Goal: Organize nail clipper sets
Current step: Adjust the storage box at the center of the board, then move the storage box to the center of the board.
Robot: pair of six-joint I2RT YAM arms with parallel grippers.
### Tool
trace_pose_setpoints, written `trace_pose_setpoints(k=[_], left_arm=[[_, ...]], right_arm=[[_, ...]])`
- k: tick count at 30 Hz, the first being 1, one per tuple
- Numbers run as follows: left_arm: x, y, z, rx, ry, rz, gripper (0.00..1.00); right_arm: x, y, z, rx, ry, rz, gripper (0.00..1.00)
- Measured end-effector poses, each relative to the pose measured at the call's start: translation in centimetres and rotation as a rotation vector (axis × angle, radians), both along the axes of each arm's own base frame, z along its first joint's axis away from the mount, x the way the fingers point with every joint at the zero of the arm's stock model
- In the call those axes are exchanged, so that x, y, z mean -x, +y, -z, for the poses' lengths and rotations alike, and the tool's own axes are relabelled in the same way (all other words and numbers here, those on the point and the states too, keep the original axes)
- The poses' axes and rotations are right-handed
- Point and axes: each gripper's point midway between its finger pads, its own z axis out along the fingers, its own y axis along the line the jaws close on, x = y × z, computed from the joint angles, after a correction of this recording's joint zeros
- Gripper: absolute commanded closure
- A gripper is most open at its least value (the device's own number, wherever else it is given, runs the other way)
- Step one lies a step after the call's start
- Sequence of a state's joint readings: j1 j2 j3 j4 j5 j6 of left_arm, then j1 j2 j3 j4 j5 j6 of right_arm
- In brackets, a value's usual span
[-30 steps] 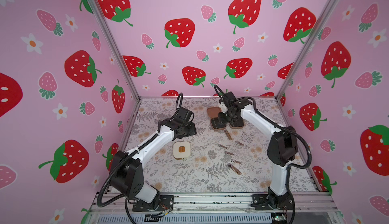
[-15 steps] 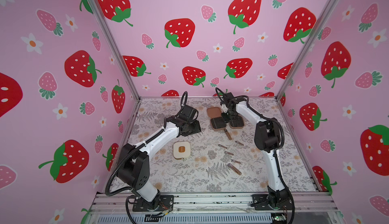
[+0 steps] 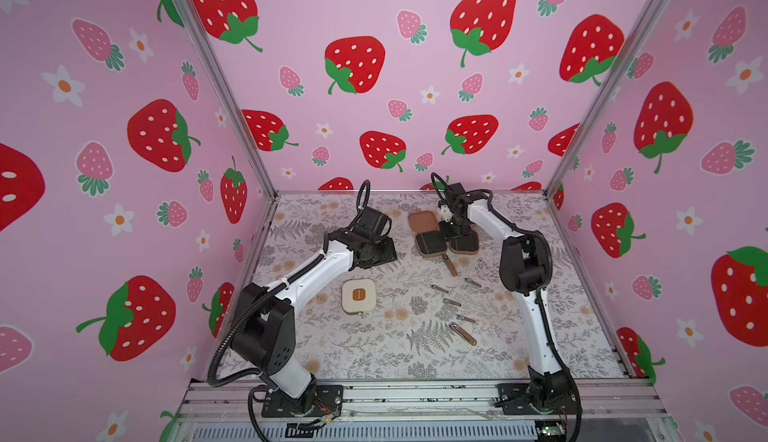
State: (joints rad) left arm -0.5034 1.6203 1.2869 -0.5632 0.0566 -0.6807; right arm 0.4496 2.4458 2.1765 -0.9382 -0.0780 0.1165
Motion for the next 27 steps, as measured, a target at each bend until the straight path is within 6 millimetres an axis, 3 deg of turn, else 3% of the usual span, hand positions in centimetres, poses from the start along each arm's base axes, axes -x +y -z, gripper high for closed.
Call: trace_pose_setpoints(k=[12,19,23,27], left_arm=[[0.0,0.0,0.1,-0.001,-0.001,0.000,0.38],[0.7,0.5,1.1,-0.015,0.019,-0.001,0.38],[1.0,0.6,1.0,-0.016,0.017,0.000,0.38],[1.0,0.7,0.3,-0.009,0.000,0.000,0.38]], right_arm=[[-0.1,0.0,0.0,0.001,-0.003,0.005,0.65],[0.5,0.4,-0.2,0.029,-0.026,-0.019,0.57],[1.0,1.1,-1.0,0.069,-0.059,-0.046,0.56],[1.1,1.8,-3.2,0.089,-0.119,-0.065,0.58]])
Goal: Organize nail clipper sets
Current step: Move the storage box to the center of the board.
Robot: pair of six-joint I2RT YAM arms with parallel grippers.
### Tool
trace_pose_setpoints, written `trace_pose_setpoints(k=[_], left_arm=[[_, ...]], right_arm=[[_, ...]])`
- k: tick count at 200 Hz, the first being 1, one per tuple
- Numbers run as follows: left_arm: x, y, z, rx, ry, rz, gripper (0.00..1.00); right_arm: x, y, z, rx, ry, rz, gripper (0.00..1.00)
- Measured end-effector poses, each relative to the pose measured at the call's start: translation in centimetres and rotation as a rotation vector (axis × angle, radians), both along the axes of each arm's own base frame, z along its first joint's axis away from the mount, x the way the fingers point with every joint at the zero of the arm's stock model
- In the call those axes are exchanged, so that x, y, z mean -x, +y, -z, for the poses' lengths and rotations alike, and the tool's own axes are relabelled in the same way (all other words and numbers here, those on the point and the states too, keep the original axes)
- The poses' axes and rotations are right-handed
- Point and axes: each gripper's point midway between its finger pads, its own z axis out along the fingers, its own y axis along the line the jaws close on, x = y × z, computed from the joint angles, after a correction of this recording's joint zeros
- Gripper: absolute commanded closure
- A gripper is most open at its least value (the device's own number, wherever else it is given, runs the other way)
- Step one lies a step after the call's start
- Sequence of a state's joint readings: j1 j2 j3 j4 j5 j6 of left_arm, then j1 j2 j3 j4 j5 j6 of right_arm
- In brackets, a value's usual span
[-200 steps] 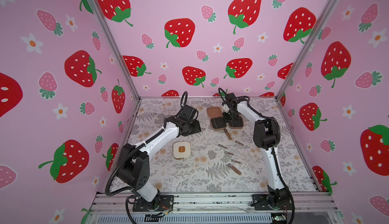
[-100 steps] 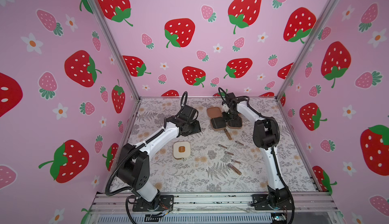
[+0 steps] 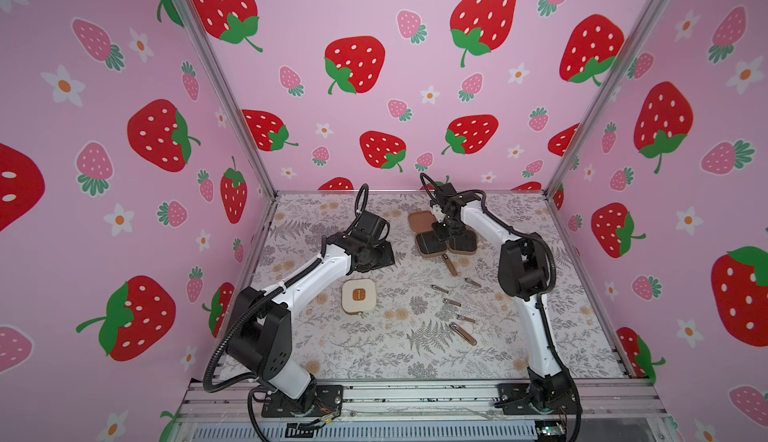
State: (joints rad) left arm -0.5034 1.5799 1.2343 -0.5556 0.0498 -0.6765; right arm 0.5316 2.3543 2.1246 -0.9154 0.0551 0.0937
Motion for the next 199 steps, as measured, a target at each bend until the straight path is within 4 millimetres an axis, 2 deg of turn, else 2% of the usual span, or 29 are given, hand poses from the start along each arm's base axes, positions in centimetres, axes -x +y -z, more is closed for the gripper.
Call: trace_pose_setpoints(k=[25,59,85,136,155,199], left_arm=[[0.0,0.1,-0.3,-0.001,-0.009,-0.003,0.38],[-0.1,0.1,-0.3,-0.002,-0.011,-0.005,0.38],[0.0,0.2,0.0,-0.004,-0.008,-0.005,0.38],[0.1,0.2,0.2,-0.008,-0.002,-0.004,0.38],[0.1,0.3,0.2,-0.008,-0.002,-0.005,0.38],[0.2,0.3,0.3,-0.008,-0.001,-0.004,0.38]], right_arm=[[0.1,0.6,-1.7,-0.002,-0.038,-0.020,0.59],[-0.6,0.6,-1.8,-0.001,-0.046,-0.027,0.61],[-1.8,0.8,-0.6,0.003,-0.048,-0.032,0.61],[-2.3,0.0,3.0,0.042,-0.001,-0.035,0.61],[-2.4,-0.1,3.4,0.037,0.008,-0.038,0.62],[-2.5,0.3,3.9,-0.009,0.034,-0.051,0.71]])
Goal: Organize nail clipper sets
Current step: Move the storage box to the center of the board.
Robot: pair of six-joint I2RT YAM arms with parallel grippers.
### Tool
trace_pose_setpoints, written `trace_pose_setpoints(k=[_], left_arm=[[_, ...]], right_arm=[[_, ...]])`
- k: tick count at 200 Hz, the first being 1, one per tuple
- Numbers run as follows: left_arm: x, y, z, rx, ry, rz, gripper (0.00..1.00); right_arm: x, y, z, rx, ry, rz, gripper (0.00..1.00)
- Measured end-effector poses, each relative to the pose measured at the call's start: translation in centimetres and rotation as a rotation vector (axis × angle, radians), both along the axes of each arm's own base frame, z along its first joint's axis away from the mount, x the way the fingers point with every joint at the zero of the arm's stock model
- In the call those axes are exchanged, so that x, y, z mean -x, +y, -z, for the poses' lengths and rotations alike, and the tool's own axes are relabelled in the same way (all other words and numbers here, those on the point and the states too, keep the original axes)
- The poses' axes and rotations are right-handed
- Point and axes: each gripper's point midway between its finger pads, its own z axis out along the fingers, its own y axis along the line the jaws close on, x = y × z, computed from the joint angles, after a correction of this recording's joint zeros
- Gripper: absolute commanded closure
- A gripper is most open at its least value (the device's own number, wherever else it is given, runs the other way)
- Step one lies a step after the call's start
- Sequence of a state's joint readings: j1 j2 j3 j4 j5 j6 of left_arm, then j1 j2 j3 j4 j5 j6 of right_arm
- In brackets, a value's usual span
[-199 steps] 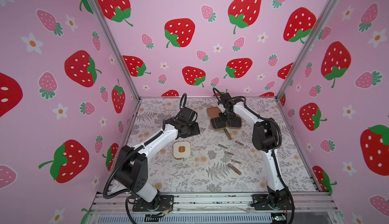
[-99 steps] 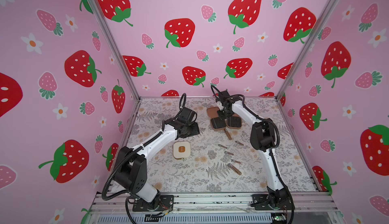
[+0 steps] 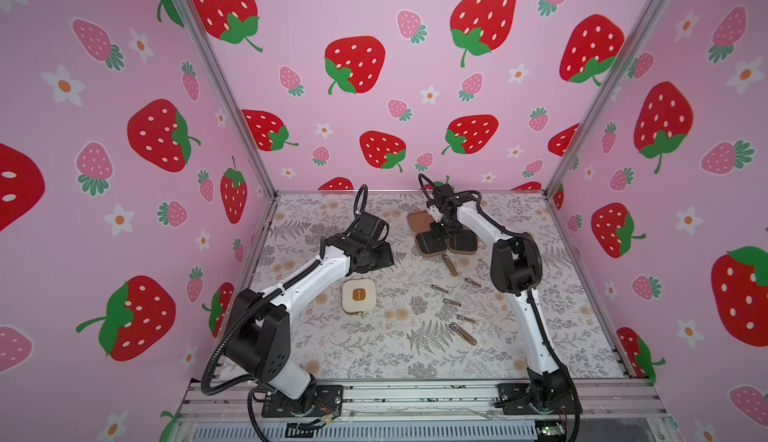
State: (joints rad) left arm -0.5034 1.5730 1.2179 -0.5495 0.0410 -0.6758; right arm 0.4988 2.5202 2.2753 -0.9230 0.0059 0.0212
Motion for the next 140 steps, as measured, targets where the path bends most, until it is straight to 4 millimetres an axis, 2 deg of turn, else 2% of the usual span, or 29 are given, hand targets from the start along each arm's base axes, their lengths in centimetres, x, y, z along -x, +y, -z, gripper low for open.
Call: trace_pose_setpoints(k=[47,68,99,140], left_arm=[[0.3,0.3,0.5,-0.014,0.010,-0.002,0.38],[0.6,0.9,0.4,-0.018,0.006,-0.010,0.38],[1.5,2.4,-0.2,-0.013,-0.006,-0.036,0.38],[2.3,4.4,-0.1,-0.013,-0.006,-0.073,0.38]], right_arm=[[0.3,0.5,0.4,-0.027,0.014,-0.024,0.71],[0.9,1.5,0.4,-0.033,0.003,-0.045,0.71],[2.9,4.6,0.4,-0.046,-0.004,-0.105,0.71],[7.3,9.5,0.6,-0.064,-0.001,-0.197,0.72]])
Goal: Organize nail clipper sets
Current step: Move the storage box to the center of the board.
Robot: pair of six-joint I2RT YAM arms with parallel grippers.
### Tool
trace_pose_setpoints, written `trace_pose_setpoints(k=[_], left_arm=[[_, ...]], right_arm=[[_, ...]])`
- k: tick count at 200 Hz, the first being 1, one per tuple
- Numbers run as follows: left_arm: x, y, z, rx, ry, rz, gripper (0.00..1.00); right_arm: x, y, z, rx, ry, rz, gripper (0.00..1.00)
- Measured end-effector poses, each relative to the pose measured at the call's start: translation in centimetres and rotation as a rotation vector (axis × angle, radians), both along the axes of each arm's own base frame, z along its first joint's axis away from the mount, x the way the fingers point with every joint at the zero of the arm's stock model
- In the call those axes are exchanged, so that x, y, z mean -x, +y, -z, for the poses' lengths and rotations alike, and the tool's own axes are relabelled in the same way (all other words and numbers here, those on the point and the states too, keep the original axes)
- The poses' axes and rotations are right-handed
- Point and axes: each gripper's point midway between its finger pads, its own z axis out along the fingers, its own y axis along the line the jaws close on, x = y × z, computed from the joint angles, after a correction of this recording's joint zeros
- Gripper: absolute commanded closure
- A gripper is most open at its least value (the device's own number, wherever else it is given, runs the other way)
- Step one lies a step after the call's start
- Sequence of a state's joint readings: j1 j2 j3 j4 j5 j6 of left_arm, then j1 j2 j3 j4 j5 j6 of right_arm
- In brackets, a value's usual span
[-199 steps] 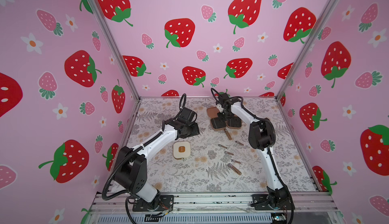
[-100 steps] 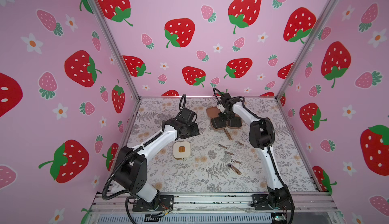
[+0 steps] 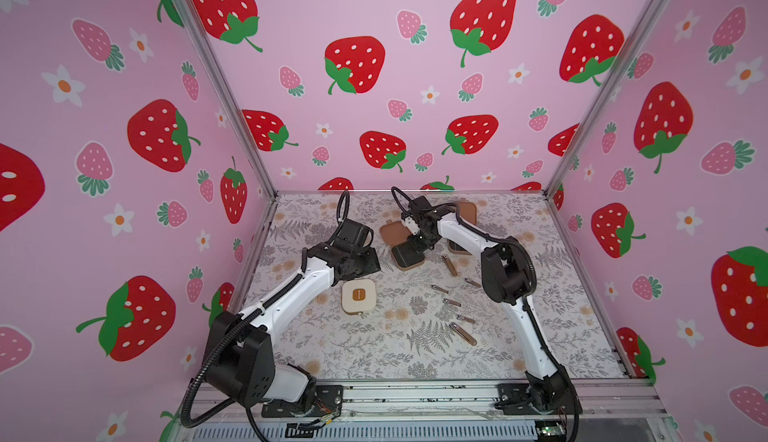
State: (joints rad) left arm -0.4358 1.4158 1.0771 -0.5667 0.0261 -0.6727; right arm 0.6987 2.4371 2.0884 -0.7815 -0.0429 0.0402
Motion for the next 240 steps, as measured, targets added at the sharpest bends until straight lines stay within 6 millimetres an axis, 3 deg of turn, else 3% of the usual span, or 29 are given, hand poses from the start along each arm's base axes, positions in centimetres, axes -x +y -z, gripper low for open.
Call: trace_pose_setpoints(k=[36,107,170,185,208,222,240], left_arm=[[1.0,0.6,0.5,-0.004,0.015,-0.004,0.38],[2.0,0.8,1.3,0.005,0.039,-0.001,0.38],[3.4,0.5,1.8,0.048,0.064,0.014,0.38],[3.9,0.5,1.8,0.061,0.065,0.017,0.38],[4.6,0.5,2.2,0.072,0.081,0.017,0.38],[5.0,0.3,2.6,0.085,0.095,0.023,0.38],[5.5,0.2,3.3,0.093,0.113,0.027,0.38]], right_arm=[[4.4,1.4,0.2,-0.011,0.016,-0.051,0.72],[12.4,-0.4,0.4,0.004,0.061,-0.074,0.71],[13.8,-1.2,-0.1,0.032,0.076,-0.040,0.56],[14.0,-1.6,-1.0,0.035,0.076,-0.035,0.54],[14.6,-2.2,-4.4,-0.014,0.037,-0.017,0.53],[15.9,-3.6,-6.9,-0.049,0.011,-0.004,0.53],[17.8,-5.6,-8.1,-0.058,0.008,0.013,0.52]])
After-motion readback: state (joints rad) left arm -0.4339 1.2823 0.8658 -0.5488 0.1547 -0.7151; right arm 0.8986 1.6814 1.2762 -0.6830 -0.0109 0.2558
